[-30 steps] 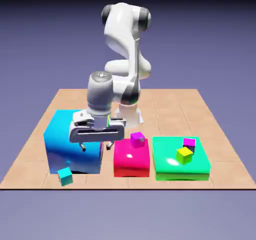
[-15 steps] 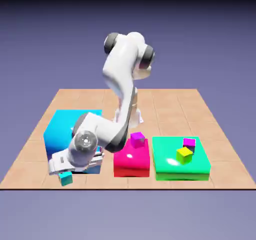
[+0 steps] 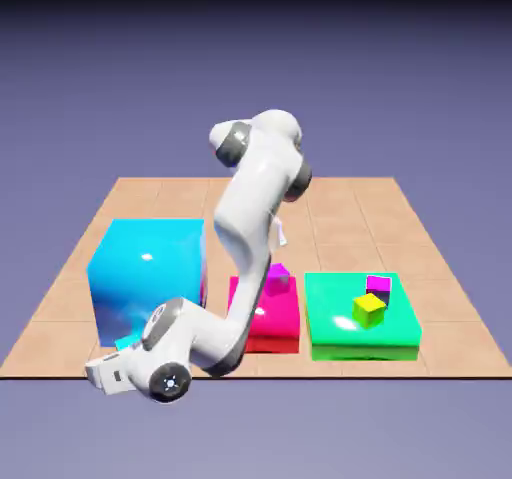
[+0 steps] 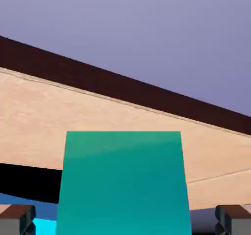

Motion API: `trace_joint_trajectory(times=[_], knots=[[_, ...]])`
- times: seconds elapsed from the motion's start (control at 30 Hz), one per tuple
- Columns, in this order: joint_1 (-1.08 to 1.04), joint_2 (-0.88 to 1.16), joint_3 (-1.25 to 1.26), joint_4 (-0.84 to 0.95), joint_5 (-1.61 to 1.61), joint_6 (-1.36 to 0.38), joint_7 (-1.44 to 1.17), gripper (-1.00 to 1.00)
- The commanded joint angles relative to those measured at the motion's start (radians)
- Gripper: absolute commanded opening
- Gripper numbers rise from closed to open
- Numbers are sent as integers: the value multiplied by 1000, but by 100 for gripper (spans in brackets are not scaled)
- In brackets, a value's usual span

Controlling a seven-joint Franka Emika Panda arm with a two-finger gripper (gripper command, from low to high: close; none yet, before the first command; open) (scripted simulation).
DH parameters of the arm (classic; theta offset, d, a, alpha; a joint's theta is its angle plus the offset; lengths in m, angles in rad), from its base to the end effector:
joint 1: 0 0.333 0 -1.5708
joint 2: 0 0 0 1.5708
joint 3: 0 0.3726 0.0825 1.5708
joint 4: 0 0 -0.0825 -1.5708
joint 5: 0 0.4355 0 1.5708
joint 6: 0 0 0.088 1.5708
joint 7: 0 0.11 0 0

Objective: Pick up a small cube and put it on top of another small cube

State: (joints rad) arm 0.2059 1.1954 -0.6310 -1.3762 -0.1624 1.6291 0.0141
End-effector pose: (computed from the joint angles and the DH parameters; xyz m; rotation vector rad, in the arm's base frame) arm 0.6621 -0.2411 0.0535 2.2174 -0.2958 -1.0976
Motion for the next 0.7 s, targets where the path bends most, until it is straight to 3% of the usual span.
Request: trace_joint_trajectory(times=[0.0, 0.13, 0.23, 0.67], knots=[[0, 0, 0, 0, 0, 0, 0, -100], [-2, 5, -3, 145, 2, -137, -25, -100], [-64, -72, 61, 137, 7, -110, 54, -100], [-321, -411, 532, -195, 303, 51, 619, -100]])
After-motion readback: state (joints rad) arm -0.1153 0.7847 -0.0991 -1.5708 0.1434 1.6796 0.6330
